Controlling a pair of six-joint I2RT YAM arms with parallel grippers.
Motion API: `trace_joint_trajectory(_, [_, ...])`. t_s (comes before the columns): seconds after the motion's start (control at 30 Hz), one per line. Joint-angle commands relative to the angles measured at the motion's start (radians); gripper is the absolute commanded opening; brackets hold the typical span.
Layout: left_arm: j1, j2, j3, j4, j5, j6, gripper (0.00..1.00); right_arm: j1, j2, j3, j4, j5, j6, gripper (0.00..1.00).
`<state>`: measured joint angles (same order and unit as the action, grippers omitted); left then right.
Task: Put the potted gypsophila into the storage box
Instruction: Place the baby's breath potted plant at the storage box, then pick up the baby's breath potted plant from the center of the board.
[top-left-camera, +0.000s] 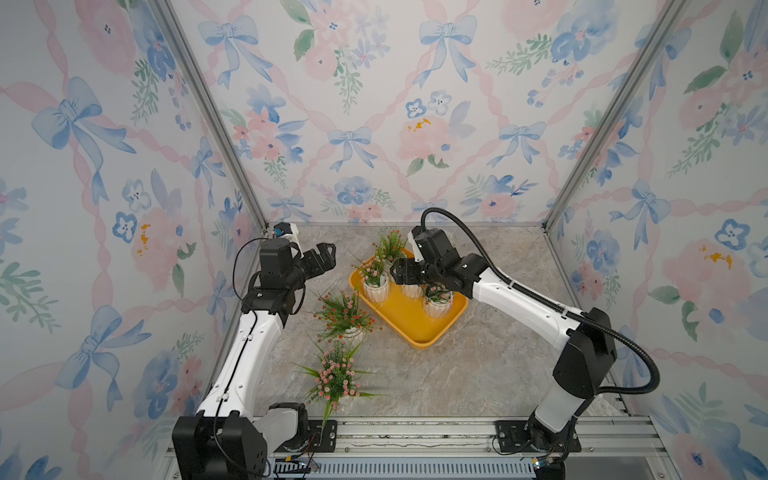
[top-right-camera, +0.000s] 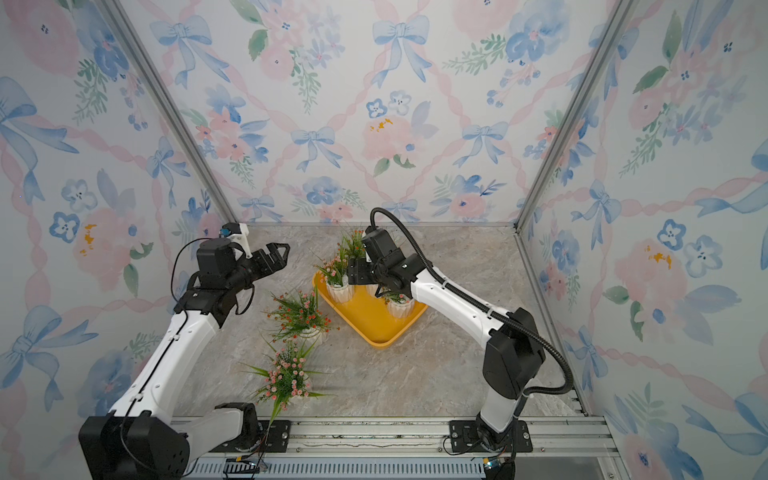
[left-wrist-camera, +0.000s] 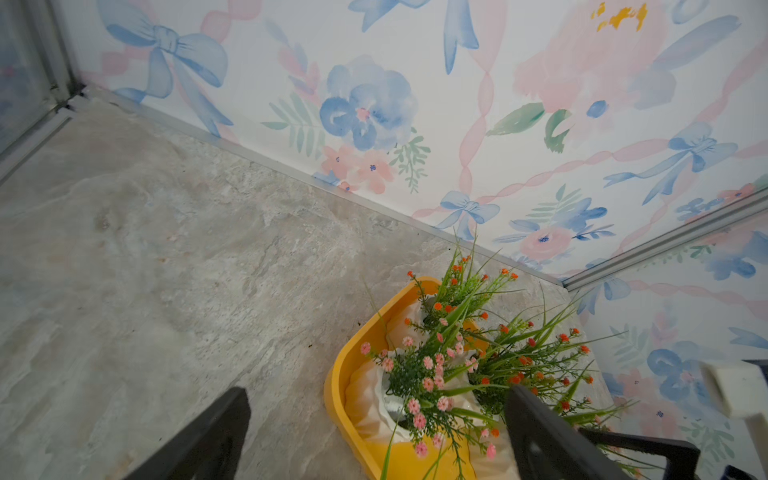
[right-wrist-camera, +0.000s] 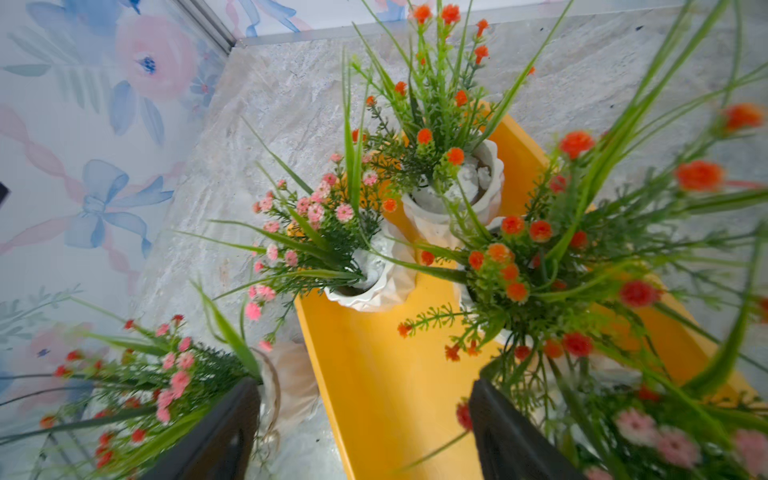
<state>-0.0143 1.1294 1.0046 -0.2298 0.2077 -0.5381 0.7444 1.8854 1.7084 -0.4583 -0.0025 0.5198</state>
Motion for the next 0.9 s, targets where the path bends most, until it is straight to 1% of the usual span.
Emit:
trace_joint_trajectory(0.0, [0.016,-0.072,-0.028,-0.184,-0.066,-0.072,0.98,-0.013,-0.043,-0.029,0.047,-0.09,-0.066,0.91])
trace_joint_trajectory(0.03, [0.025,-0.093,-0.037,-0.214,-0.07,-0.089,0.98,-0.013,-0.056,-0.041,0.055,-0.108,-0.085,0.99])
trace_joint_trajectory(0.07, [0.031,-0.113,-0.048,-0.25,-0.079,-0.101,0.98,-0.013,-0.066,-0.048,0.056,-0.122,-0.103,0.97])
trace_joint_trajectory(0.3, [0.043,-0.247,-0.147,-0.459,-0.155,-0.2,0.98,-0.019,-0.13,-0.122,0.083,-0.207,-0.166,0.97])
trace_joint_trajectory(0.4, [0.043,-0.285,-0.192,-0.523,-0.182,-0.211,0.97,-0.021,-0.143,-0.12,0.07,-0.265,-0.196,0.97])
trace_joint_trajectory(0.47, [0.044,-0.297,-0.227,-0.567,-0.192,-0.216,0.98,-0.022,-0.144,-0.103,0.058,-0.342,-0.224,0.97])
trace_joint_trajectory(0.6, [0.043,-0.332,-0.277,-0.601,-0.232,-0.225,0.98,0.0,-0.127,-0.056,0.005,-0.436,-0.305,0.97])
trace_joint_trajectory(0.7, [0.045,-0.333,-0.289,-0.608,-0.246,-0.223,0.98,0.015,-0.107,-0.035,-0.035,-0.476,-0.35,0.97])
trace_joint_trajectory(0.8, [0.059,-0.322,-0.241,-0.643,-0.319,-0.199,0.98,0.03,-0.09,-0.01,-0.084,-0.499,-0.39,0.97])
trace_joint_trajectory(0.87, [0.082,-0.303,-0.214,-0.663,-0.324,-0.167,0.98,0.044,-0.078,0.007,-0.113,-0.513,-0.428,0.97])
